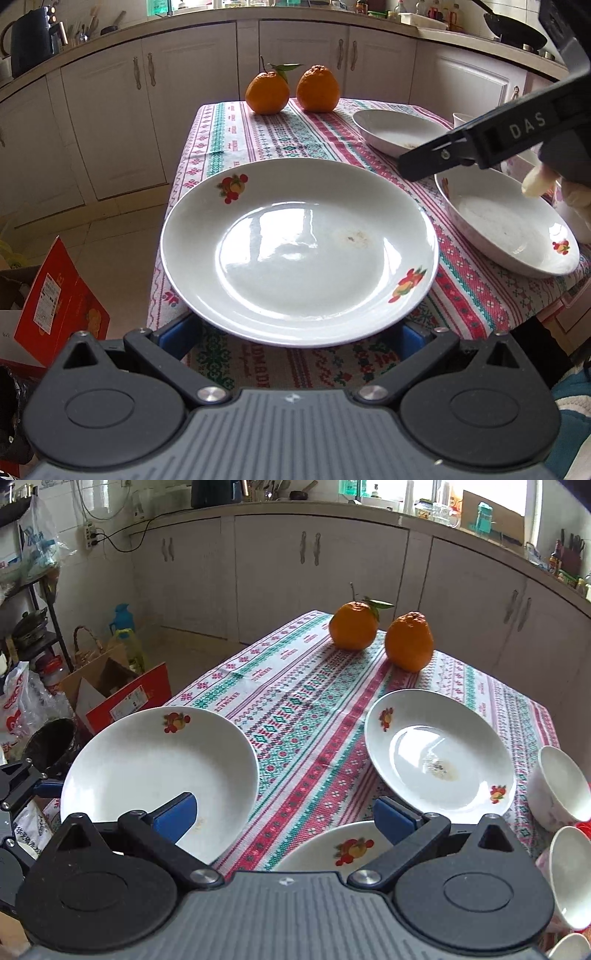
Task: Organize plates and bowls
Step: 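Reach the right gripper to the white flower plate and grasp its rim, then lift the white plate with the right gripper off the table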
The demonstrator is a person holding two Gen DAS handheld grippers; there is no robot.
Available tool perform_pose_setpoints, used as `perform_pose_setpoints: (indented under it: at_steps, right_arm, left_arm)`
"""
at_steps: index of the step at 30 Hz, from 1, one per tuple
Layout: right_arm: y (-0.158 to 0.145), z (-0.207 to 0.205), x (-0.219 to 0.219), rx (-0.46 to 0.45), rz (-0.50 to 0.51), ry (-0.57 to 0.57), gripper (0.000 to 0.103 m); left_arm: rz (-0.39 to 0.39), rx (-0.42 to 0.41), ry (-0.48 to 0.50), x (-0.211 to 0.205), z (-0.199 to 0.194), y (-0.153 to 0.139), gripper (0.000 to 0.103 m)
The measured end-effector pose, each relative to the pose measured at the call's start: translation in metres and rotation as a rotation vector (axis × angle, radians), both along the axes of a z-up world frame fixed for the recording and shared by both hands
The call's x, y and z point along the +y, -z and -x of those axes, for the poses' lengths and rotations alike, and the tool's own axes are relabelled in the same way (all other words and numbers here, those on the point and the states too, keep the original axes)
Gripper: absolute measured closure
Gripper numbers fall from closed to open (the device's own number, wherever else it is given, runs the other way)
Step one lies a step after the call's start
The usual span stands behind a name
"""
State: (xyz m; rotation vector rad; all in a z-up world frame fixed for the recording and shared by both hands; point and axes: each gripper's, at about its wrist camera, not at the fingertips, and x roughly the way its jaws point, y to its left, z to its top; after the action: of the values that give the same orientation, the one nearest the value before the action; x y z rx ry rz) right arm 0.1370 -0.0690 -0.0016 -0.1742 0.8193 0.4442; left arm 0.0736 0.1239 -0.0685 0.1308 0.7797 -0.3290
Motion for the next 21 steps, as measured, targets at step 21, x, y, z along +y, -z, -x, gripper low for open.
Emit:
perform_pose_setpoints:
  at_steps: [21]
  right_arm:
    - [0.047,-0.078,0.051,0.308,-0.084,-0.269,0.000]
  left_arm:
    - [0.031,-0.080,0.035,0.007,0.011,0.005,0.000]
